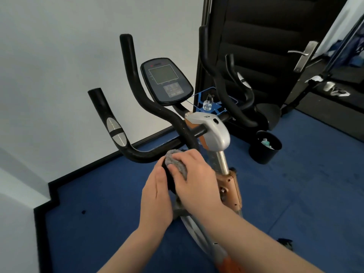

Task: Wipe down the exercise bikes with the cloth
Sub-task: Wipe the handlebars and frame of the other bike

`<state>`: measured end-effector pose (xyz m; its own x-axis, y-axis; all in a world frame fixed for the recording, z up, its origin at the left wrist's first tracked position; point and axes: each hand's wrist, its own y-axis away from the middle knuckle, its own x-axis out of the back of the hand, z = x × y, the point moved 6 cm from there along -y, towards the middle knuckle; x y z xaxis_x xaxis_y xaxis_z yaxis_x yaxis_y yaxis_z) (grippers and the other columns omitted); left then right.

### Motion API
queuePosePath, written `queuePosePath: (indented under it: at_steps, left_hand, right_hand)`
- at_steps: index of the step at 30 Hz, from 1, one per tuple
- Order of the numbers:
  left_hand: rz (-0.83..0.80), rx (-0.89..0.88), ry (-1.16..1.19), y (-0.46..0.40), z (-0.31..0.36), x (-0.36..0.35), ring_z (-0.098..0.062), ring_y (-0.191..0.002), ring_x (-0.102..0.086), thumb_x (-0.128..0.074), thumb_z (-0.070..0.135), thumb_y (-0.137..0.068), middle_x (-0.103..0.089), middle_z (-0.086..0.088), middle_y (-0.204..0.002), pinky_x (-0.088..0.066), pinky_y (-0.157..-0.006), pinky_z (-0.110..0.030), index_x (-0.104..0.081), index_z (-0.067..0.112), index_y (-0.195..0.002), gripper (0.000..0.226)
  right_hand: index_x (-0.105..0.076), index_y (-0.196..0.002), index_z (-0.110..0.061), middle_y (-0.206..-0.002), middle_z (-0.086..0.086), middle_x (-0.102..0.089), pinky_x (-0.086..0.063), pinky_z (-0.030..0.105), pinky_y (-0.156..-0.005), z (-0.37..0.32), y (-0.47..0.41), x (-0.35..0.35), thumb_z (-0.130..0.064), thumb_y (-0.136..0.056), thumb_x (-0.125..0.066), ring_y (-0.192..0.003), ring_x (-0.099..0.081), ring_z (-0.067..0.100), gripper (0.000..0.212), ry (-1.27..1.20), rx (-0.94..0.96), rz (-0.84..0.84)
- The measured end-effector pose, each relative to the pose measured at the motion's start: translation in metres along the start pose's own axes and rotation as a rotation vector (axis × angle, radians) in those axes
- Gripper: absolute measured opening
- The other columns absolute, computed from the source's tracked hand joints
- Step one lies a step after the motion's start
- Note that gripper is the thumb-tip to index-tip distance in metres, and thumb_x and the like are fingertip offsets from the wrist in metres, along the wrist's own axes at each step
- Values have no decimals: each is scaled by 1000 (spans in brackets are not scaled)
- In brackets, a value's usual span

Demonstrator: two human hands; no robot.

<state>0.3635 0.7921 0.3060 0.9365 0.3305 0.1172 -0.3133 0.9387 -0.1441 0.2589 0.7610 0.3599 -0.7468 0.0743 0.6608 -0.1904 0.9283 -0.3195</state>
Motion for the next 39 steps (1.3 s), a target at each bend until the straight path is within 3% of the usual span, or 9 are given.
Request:
queuePosePath:
  at_steps: [4, 9, 15, 20, 23, 29, 31, 35, 39]
  left_hand:
    - [-37, 16, -17, -3, -4, 5, -2, -114, -59, -25, 46, -100, -64, 21, -118, -47, -99, -37, -52, 53, -123, 36]
    - [-29, 10, 13, -4, -2, 4, 4, -114, -57, -26, 56, -95, -64, 23, -118, -47, -95, -26, -54, 49, -124, 41]
    - [-22, 16, -48, -7, 7, 6, 3, -101, -61, -26, 55, -94, -67, 23, -104, -47, -78, -11, -58, 49, -112, 37]
    - [-8, 22, -204, -27, 16, -3, 7, -103, -55, -43, 33, -97, -63, 24, -108, -44, -86, -21, -59, 40, -115, 25]
    - [6, -40, -315, -46, 32, -6, 6, -101, -55, -46, 23, -96, -64, 22, -105, -42, -85, -18, -64, 34, -107, 24]
    - [7, -82, -587, -63, 38, -17, -4, -102, -55, -44, 22, -97, -63, 16, -105, -42, -86, -23, -64, 30, -107, 24]
    - [55, -152, -674, -60, 41, -17, -6, -96, -55, -46, 20, -96, -63, 16, -99, -44, -82, -25, -65, 28, -105, 22]
    - [120, -181, -736, -55, 44, -14, -5, -90, -54, -51, 20, -92, -61, 18, -96, -46, -76, -26, -65, 29, -103, 19]
    - [186, -181, -849, -52, 43, -11, -7, -95, -55, -57, 25, -87, -62, 18, -101, -32, -86, -26, -64, 32, -103, 19]
  right_hand:
    - [-69, -96, -29, -93, -15, -67, -48, 14, -78, 13, -4, 4, -29, -84, -66, -89, -61, -4, 12, -233, -80, -296]
    - [-67, -106, -24, -106, -13, -60, -48, 21, -88, -6, -18, 10, -23, -87, -63, -99, -56, 1, 20, -20, 94, -67]
    - [-68, -105, -33, -98, -21, -57, -48, 20, -80, 13, 2, 20, -31, -83, -65, -90, -55, -2, 22, 44, 117, -371]
    - [-67, -107, -34, -102, -18, -58, -51, 23, -79, 18, -37, 67, -36, -83, -62, -94, -56, 0, 25, 7, 107, -40]
    - [-69, -110, -32, -101, -8, -61, -49, 23, -81, 30, -36, 41, -32, -89, -60, -91, -57, 4, 23, 60, 2, -116]
    - [-73, -79, -18, -70, -3, -61, -49, 30, -65, 67, 1, 47, -31, -84, -66, -69, -58, 8, 16, 38, -48, -72]
    - [-76, -82, -25, -75, -8, -68, -51, 24, -71, 78, -4, 53, -27, -80, -72, -76, -63, 3, 6, -114, -119, -73]
    - [-76, -95, -25, -95, -10, -72, -53, 24, -81, 90, -40, 47, -22, -75, -78, -90, -66, 2, 20, -537, -307, 9]
    - [-76, -83, -24, -90, -8, -71, -50, 14, -76, 87, -42, 21, -6, -72, -78, -86, -65, -1, 21, -464, -223, -114]
